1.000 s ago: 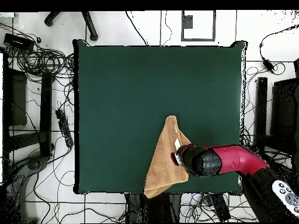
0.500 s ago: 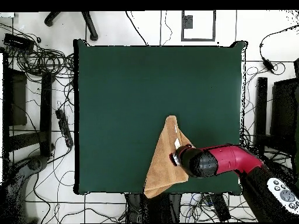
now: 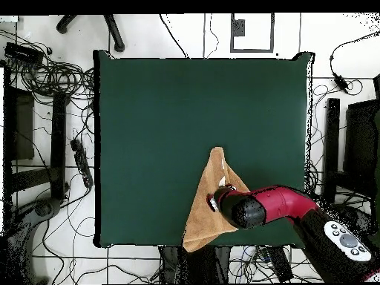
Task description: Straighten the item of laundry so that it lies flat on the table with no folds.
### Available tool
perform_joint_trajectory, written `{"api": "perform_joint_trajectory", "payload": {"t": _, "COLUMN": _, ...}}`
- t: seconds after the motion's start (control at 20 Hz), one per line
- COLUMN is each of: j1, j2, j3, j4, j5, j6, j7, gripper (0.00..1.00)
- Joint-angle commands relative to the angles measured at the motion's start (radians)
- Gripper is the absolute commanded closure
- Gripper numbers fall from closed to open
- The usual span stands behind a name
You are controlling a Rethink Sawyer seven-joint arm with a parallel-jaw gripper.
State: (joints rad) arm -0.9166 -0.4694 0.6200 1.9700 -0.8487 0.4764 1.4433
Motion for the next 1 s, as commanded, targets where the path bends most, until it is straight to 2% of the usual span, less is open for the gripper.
{"api": "perform_joint_trajectory", "payload": {"t": 0.05, "j1": 0.054, "j2": 0.053, "j3": 0.031, "j4": -0.07, "j5": -0.066, "j6": -0.062, "j7": -0.039, "gripper": 0.0}}
{"api": "perform_joint_trajectory", "payload": {"t": 0.2, "j1": 0.049, "j2": 0.016, "j3": 0.045, "j4": -0.059, "j5": -0.049, "j6": -0.023, "j7": -0.057, "gripper": 0.0}}
{"api": "perform_joint_trajectory", "payload": {"t": 0.85, "j1": 0.037, "j2": -0.256, "j3": 0.111, "j4": -0.003, "j5": 0.096, "j6": 0.241, "j7": -0.203, "gripper": 0.0}}
{"api": "perform_joint_trajectory", "payload": {"t": 0.9, "j1": 0.04, "j2": -0.311, "j3": 0.117, "j4": 0.005, "j5": 0.119, "j6": 0.285, "j7": -0.222, "gripper": 0.0}}
{"api": "perform_joint_trajectory", "payload": {"t": 1.0, "j1": 0.044, "j2": -0.357, "j3": 0.124, "j4": 0.01, "j5": 0.136, "j6": 0.321, "j7": -0.235, "gripper": 0.0}}
